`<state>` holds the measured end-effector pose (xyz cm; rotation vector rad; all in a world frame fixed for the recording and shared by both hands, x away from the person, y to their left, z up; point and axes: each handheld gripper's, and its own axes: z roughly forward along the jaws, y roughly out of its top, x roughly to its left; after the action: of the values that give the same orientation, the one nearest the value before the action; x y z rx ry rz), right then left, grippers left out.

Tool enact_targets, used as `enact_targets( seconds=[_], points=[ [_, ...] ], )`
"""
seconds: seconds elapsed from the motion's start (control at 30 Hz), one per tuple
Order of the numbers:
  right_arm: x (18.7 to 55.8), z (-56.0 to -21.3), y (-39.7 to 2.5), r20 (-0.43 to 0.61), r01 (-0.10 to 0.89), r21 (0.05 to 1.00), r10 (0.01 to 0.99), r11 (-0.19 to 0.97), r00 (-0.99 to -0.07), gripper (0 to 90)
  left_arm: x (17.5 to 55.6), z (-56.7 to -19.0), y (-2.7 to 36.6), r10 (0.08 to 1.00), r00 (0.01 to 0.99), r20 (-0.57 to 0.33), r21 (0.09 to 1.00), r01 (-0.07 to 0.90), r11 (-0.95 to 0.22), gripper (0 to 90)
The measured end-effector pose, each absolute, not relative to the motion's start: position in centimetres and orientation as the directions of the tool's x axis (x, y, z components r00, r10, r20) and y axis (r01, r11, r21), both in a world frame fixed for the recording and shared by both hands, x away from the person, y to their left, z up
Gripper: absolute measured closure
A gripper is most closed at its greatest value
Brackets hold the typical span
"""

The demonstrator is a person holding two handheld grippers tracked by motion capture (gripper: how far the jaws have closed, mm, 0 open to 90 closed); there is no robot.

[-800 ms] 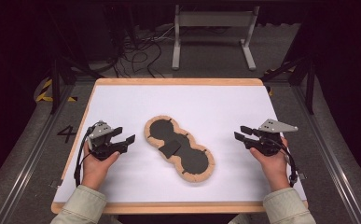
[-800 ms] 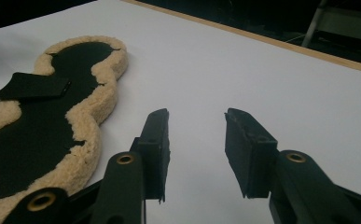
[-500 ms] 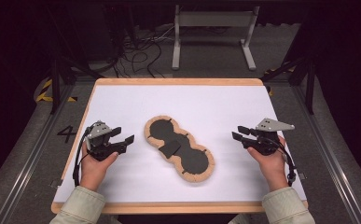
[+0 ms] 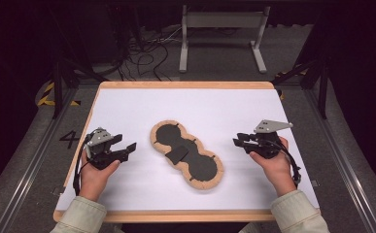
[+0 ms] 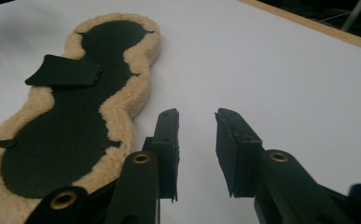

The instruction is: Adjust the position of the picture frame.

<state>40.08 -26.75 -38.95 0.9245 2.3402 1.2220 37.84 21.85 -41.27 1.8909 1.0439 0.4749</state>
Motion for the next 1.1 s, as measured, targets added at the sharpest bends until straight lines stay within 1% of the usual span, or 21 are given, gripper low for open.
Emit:
enact_targets(
  seconds=[0.17,0.33,0.47,0.6,0.77,0.87,1.1],
  points=[
    [41.5,-38.2,-24.2,0.009,0.402,0.78,0.634,0.479,-0.774,77.8,37.6,-41.3,22.5,0.82,0.564,-0.098,0.846,0.481,-0.229,34.2],
    [42.9,-37.7,-21.5,0.0,0.415,0.735,0.613,0.536,-0.79,82.9,37.4,-41.4,23.2,0.826,0.555,-0.102,0.837,0.496,-0.23,33.5],
    [44.0,-37.2,-20.0,0.003,0.422,0.716,0.603,0.556,-0.798,85.7,37.3,-41.5,23.5,0.832,0.544,-0.107,0.835,0.503,-0.221,33.1],
    [44.6,-36.8,-18.9,0.004,0.426,0.708,0.6,0.563,-0.8,87.2,37.3,-41.6,23.9,0.838,0.534,-0.117,0.831,0.515,-0.213,33.0],
    [45.6,-36.9,-17.5,-0.001,0.43,0.694,0.598,0.577,-0.801,87.1,37.6,-41.8,23.8,0.825,0.544,-0.153,0.819,0.537,-0.202,36.4],
    [46.2,-37.3,-16.7,0.003,0.444,0.687,0.608,0.576,-0.794,89.8,37.6,-41.7,23.8,0.827,0.544,-0.146,0.823,0.53,-0.203,36.8],
    [48.0,-38.5,-15.2,0.026,0.462,0.68,0.612,0.569,-0.79,90.0,37.1,-41.5,24.3,0.83,0.539,-0.14,0.834,0.516,-0.195,36.0]
  ],
)
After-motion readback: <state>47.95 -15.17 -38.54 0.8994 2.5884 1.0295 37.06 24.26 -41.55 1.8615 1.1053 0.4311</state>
